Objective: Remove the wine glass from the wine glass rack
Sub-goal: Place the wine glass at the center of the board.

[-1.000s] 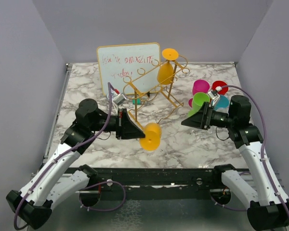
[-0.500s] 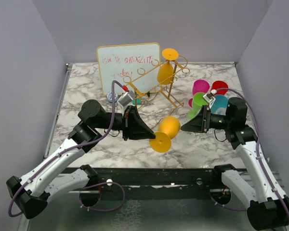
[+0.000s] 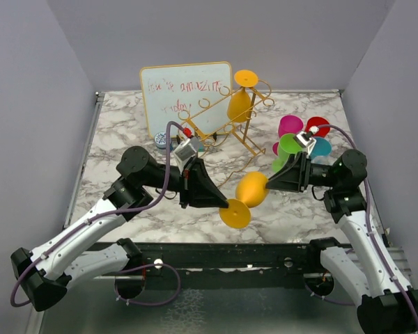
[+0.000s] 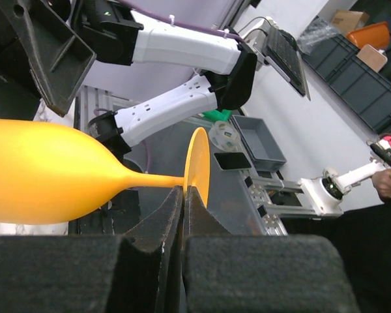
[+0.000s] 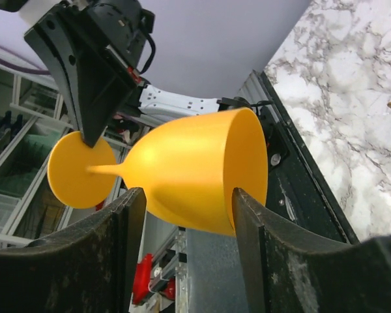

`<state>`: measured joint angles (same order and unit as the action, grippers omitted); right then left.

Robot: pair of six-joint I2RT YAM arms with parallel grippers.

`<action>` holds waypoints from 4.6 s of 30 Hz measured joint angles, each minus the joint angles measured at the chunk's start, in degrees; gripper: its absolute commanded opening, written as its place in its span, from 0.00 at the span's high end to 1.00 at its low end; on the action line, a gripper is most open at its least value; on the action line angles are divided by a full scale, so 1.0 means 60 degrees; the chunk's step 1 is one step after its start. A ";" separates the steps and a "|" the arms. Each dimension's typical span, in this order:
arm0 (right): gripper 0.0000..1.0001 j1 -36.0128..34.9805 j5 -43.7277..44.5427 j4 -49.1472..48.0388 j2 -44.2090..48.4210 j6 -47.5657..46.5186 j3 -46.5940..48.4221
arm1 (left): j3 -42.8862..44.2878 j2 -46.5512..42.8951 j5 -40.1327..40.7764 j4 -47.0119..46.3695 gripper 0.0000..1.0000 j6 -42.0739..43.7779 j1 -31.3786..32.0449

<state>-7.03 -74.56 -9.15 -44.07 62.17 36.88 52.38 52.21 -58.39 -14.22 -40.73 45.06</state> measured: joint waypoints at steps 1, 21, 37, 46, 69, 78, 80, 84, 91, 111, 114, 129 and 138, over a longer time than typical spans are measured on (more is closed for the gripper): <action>0.43 0.0000 -0.0055 -0.0561 0.0029 0.0364 -0.0124 | 0.0000 0.0069 -0.0033 -0.0058 1.00 0.0029 0.0069; 0.59 0.0022 -0.0747 -0.4623 0.0306 0.4175 0.0007 | 0.0000 0.0106 -0.0936 -0.0914 1.00 0.1596 0.0441; 0.99 0.0011 -0.0732 -0.5282 0.0758 0.5614 0.0583 | -0.0146 0.0270 -0.1996 -0.0903 1.00 0.3042 0.0160; 0.99 0.0000 -0.0637 -0.4084 0.0871 0.4747 0.0885 | -0.0164 0.0306 -0.1461 0.0353 0.59 0.3752 -0.0066; 0.99 -0.0007 0.2328 0.7898 -0.0423 -0.5384 0.3606 | 0.1198 -0.0423 0.3118 0.6200 0.01 0.5763 -0.0073; 1.00 -0.0007 0.5719 1.0222 -0.0820 -0.7318 0.3967 | 0.1228 -0.0368 0.3654 0.6674 0.01 0.5679 -0.0073; 1.00 -0.0007 0.6320 1.0404 -0.0860 -0.7501 0.3967 | 0.1315 -0.0280 0.3748 0.6714 0.01 0.5621 -0.0073; 1.00 -0.0007 0.7377 1.0499 -0.1013 -0.7752 0.4022 | 0.1384 -0.0237 0.3854 0.6696 0.01 0.5548 -0.0073; 0.99 -0.0244 0.8477 1.0520 -0.1581 -0.7938 0.4605 | 0.1384 -0.0233 0.4073 0.6692 0.01 0.5461 -0.0073; 1.00 -0.4634 1.3096 1.0094 -0.4488 -0.6947 0.5508 | 0.1628 -0.0619 0.5042 0.6732 0.01 0.5147 -0.0073; 1.00 -0.4634 1.3136 0.9712 -0.4663 -0.6951 0.5424 | 0.1665 -0.0831 0.5173 0.6754 0.01 0.5096 -0.0073; 0.82 -0.4652 1.3595 0.8808 -0.5960 -0.7555 0.5155 | 0.1821 -0.0911 0.5541 0.6761 0.01 0.4932 -0.0073; 0.63 -0.4652 1.3511 0.8688 -0.5960 -0.7807 0.5158 | 0.2131 -0.0903 0.5650 0.6947 0.01 0.4932 -0.0073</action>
<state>-34.94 6.50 42.98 -79.83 15.33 67.83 65.17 46.78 -24.49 27.46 -11.14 44.62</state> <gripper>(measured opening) 0.329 0.987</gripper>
